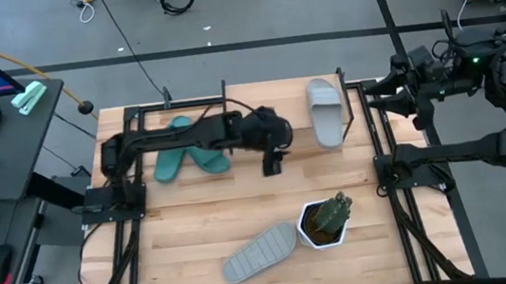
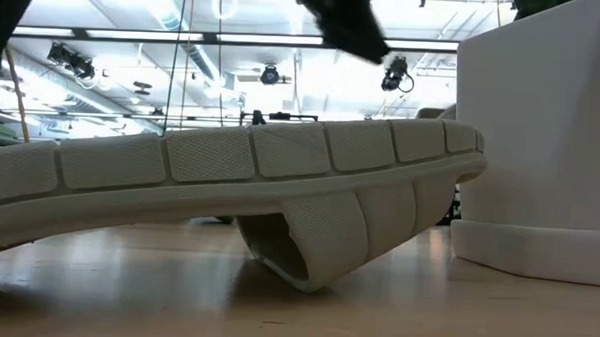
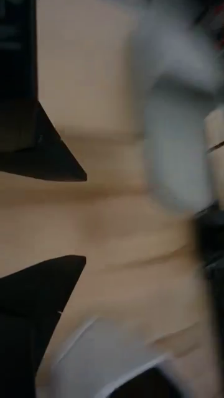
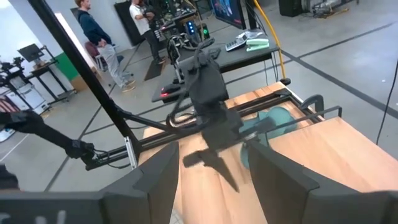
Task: Pick and place slides into the shelf
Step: Put the gray slipper on the shelf
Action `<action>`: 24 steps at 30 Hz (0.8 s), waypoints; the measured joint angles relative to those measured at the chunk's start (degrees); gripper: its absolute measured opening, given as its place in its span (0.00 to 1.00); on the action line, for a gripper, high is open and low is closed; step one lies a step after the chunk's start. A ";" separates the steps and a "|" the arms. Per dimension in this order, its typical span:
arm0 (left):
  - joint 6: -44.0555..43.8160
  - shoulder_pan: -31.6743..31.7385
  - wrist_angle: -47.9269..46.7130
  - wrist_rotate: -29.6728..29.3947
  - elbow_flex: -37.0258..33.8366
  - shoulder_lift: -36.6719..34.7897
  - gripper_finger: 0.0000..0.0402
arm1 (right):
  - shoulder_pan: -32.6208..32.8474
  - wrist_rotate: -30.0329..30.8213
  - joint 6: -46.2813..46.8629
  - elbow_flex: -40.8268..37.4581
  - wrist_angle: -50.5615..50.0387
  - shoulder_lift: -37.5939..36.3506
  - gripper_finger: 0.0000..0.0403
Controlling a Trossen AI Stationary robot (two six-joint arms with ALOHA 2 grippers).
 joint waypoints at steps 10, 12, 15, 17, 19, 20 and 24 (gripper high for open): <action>-6.32 -2.61 -26.70 10.02 -0.14 -1.99 0.44 | 0.00 -0.08 -1.46 0.00 0.00 -1.14 0.49; -7.66 -3.16 -29.13 12.83 -0.93 -2.07 0.44 | 0.00 -0.19 -1.70 0.00 0.02 -1.22 0.49; -9.83 -3.73 -31.93 16.71 -1.93 -1.92 0.45 | 0.00 -0.28 -2.30 0.00 0.00 -1.39 0.49; -11.16 -4.40 -32.20 18.06 -3.37 -2.09 0.45 | 0.00 -0.55 -2.42 0.00 0.00 -1.42 0.49; -12.46 -5.25 -32.01 18.31 -5.35 -1.98 0.46 | 0.00 -1.03 -2.61 0.00 -0.02 -1.43 0.49; -13.30 -5.71 -32.03 18.34 -6.50 -1.94 0.46 | 0.00 -1.35 -2.83 0.00 -0.01 -1.43 0.49; -16.75 -7.87 -29.01 19.15 -12.56 -1.96 0.46 | 0.01 -2.43 -3.87 0.00 -0.15 -1.43 0.49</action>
